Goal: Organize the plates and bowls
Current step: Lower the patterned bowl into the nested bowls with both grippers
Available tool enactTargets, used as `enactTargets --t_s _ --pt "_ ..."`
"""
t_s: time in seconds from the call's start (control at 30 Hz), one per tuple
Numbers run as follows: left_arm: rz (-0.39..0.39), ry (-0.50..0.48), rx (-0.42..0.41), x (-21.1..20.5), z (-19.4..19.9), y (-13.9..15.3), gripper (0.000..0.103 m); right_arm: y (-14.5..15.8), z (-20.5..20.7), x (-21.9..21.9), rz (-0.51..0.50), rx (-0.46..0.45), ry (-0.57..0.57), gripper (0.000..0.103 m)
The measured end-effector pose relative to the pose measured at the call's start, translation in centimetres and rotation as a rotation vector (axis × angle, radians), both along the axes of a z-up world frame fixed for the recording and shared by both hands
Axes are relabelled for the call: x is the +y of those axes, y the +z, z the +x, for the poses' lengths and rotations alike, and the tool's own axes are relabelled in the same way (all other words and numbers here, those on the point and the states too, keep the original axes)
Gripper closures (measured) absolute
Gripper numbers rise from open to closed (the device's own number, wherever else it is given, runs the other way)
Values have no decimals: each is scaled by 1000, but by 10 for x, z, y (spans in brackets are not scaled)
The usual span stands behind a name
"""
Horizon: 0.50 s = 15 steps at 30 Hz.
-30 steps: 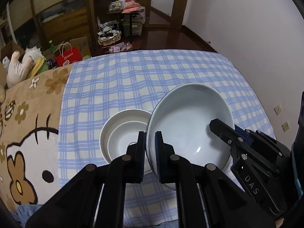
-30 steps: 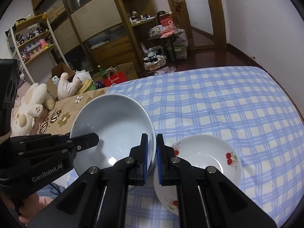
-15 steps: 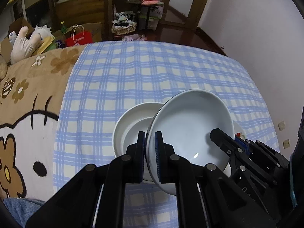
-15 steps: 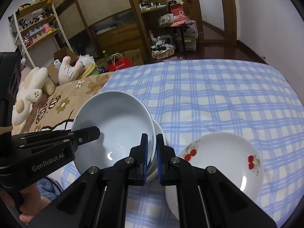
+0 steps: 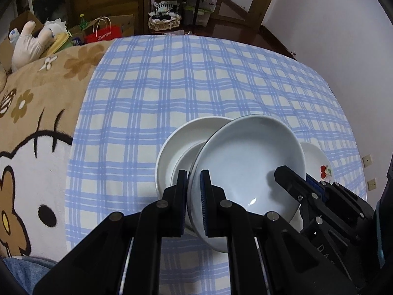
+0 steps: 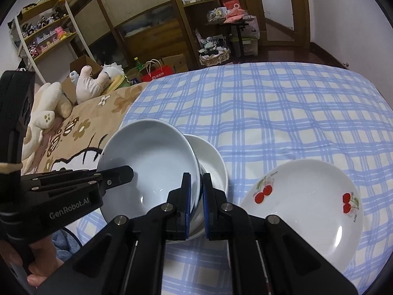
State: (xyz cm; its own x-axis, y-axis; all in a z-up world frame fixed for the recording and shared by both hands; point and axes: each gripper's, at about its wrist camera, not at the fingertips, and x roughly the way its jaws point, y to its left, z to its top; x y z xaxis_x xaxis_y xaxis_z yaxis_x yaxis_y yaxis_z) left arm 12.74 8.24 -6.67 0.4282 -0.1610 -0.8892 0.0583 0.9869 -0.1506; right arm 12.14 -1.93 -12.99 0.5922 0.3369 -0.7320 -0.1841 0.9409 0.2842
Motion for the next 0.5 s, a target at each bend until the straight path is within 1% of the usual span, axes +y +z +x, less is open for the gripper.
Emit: enactTargets --t_s 0.17,0.37,0.5 --pt "16 -18 17 -5 4 -8 93 -8 1 -2 -3 13 -14 93" --pt "7 -29 36 -8 7 -13 93 -15 3 -6 1 25 -25 93" --pt "33 -33 38 -10 7 -16 93 -21 3 -3 -7 39 -20 93"
